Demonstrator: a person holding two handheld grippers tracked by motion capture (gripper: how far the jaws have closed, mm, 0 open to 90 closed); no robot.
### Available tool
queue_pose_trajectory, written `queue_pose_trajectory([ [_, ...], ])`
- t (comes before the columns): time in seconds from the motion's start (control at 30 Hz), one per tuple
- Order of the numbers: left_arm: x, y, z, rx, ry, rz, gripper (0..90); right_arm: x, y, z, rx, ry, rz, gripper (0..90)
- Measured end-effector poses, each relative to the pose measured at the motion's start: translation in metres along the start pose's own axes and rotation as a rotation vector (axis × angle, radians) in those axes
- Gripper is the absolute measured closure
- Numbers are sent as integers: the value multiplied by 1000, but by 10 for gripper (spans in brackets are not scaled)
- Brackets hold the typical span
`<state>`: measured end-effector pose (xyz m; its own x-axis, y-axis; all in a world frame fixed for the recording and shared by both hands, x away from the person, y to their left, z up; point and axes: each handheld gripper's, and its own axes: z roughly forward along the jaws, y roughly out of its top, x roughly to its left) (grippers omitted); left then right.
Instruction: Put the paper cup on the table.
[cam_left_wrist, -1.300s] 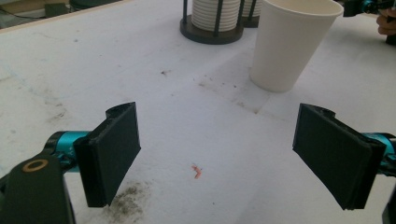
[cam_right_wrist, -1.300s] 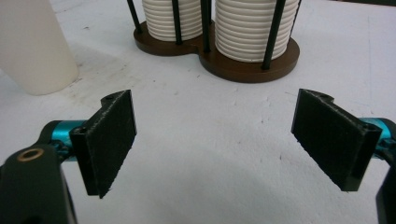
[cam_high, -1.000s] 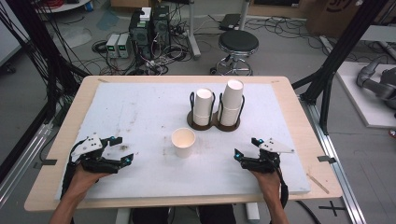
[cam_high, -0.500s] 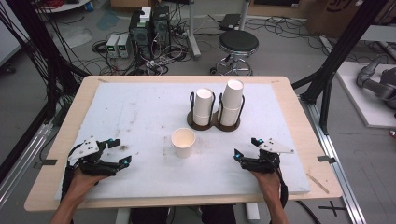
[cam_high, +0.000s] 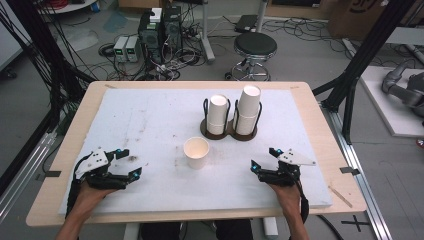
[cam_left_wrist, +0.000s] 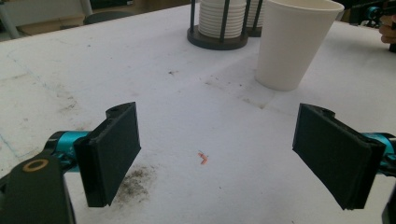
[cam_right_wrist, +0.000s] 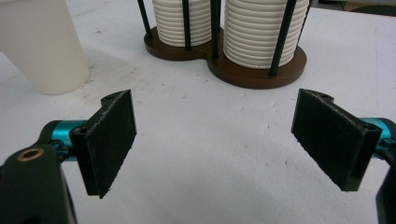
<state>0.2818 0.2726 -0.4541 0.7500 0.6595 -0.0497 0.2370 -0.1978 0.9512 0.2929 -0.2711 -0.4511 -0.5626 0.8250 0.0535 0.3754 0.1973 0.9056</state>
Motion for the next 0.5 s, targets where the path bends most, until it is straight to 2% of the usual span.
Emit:
queue_pose_trajectory([
  [0.1,-1,0,0,4,1,9,150,1,0,0,1,1,-3,146],
  [0.23,1,0,-1,-4,1,-4,150,1,0,0,-4,-1,-4,146],
  [0.5,0,0,0,-3,5,-3,150,2,0,0,2,6,-16,145],
])
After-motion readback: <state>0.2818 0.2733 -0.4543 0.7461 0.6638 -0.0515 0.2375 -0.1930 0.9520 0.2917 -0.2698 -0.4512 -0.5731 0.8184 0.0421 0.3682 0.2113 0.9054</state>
